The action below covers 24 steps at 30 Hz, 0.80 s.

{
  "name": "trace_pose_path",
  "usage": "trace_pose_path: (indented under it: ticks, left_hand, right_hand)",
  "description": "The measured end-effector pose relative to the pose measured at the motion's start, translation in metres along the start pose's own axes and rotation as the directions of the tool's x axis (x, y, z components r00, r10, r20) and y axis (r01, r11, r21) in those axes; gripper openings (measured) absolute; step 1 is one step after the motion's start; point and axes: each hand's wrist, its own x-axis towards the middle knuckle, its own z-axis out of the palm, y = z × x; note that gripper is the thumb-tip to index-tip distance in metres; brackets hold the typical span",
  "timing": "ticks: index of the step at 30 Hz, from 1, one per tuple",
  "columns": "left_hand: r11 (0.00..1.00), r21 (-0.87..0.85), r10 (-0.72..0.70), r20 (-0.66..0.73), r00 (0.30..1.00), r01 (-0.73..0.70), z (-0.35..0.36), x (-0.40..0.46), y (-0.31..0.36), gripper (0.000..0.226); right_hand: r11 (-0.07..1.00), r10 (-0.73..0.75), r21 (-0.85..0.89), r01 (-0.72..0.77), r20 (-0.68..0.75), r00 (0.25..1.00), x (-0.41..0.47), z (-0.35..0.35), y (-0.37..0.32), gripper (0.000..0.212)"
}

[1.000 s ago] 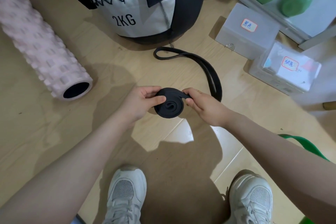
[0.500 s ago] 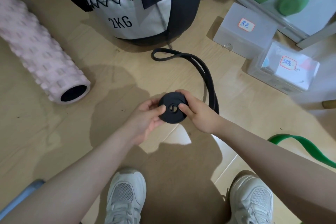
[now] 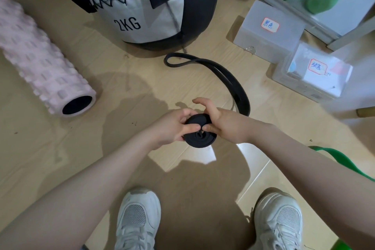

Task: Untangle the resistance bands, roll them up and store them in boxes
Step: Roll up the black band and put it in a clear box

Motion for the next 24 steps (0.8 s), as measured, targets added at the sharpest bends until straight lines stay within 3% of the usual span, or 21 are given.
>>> trace_pose_path:
  ticks: [4,12,20,24]
  left_hand:
    - [0.995,0.07,0.084,-0.187,0.979,-0.072,-0.002,0.003,-0.005,0.015]
    - [0.96,-0.185,0.145,-0.316,0.938,-0.21,-0.013,-0.003,-0.003,0.025]
    - [0.888,-0.399,0.045,-0.418,0.907,-0.228,-0.006,-0.005,-0.009,0.017]
    - [0.832,-0.523,-0.088,-0.449,0.889,-0.182,0.0,-0.003,-0.008,0.013]
  right_hand:
    - [0.995,0.064,0.088,-0.056,-0.081,0.995,0.005,0.0,-0.002,0.053]
    - [0.968,0.093,0.242,-0.064,-0.111,0.989,0.009,-0.014,0.006,0.016]
    - [0.979,0.084,0.202,-0.027,-0.279,0.957,0.007,0.009,0.003,0.038]
    - [0.915,0.211,0.393,-0.089,-0.278,0.937,0.014,0.026,-0.009,0.039]
